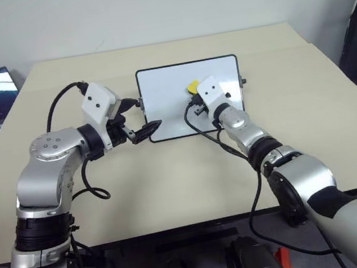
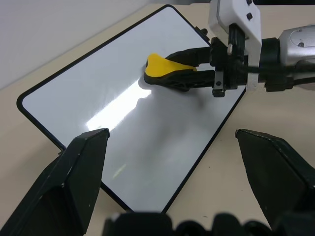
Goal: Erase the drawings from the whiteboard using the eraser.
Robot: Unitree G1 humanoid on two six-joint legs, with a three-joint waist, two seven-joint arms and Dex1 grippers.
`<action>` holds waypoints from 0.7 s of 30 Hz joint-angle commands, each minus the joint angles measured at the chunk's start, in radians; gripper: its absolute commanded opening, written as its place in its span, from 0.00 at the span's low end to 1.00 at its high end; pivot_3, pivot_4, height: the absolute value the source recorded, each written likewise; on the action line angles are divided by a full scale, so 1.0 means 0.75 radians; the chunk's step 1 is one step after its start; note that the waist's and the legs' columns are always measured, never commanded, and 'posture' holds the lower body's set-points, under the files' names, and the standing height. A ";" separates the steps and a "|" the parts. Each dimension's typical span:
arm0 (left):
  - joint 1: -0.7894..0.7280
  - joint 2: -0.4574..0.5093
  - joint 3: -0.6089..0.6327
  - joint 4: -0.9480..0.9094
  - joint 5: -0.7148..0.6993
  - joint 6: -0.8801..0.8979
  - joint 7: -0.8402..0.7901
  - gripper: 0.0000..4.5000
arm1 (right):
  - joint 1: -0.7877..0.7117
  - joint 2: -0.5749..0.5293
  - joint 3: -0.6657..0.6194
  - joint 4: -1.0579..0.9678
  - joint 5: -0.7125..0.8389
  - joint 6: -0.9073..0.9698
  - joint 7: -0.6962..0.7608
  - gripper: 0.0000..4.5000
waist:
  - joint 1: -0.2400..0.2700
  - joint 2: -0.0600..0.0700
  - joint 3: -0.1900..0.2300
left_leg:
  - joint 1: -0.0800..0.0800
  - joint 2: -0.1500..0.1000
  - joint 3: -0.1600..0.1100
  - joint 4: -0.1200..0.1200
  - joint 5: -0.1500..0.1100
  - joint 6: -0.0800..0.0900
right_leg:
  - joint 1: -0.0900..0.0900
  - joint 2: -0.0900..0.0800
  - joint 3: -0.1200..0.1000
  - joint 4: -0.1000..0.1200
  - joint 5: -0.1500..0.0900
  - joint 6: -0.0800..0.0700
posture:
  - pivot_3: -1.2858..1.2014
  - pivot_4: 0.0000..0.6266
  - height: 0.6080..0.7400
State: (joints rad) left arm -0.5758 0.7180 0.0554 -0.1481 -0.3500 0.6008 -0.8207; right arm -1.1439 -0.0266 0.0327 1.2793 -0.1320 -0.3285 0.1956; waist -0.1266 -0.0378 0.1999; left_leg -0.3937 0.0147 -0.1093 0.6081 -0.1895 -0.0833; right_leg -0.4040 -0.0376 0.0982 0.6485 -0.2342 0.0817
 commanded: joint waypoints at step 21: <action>0.002 0.107 0.092 0.113 0.033 -0.139 -0.037 1.00 | 0.383 -0.766 -0.101 -1.046 0.259 0.230 0.770 0.22 | 0.027 0.005 0.004 | -0.013 0.000 0.000 -0.021 -0.008 -0.010 | -0.018 -0.002 -0.002 -0.004 -0.002 0.001 | 0.52 0.24 1.00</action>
State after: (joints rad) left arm -0.5622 0.7776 0.0952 -0.0423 -0.3256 0.5161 -0.8433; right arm -0.8600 -0.5762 -0.0210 0.5493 0.0336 -0.1739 0.7386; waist -0.1067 -0.0340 0.2029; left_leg -0.4029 0.0146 -0.1087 0.5926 -0.1952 -0.0908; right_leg -0.4171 -0.0389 0.0974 0.6455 -0.2360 0.0822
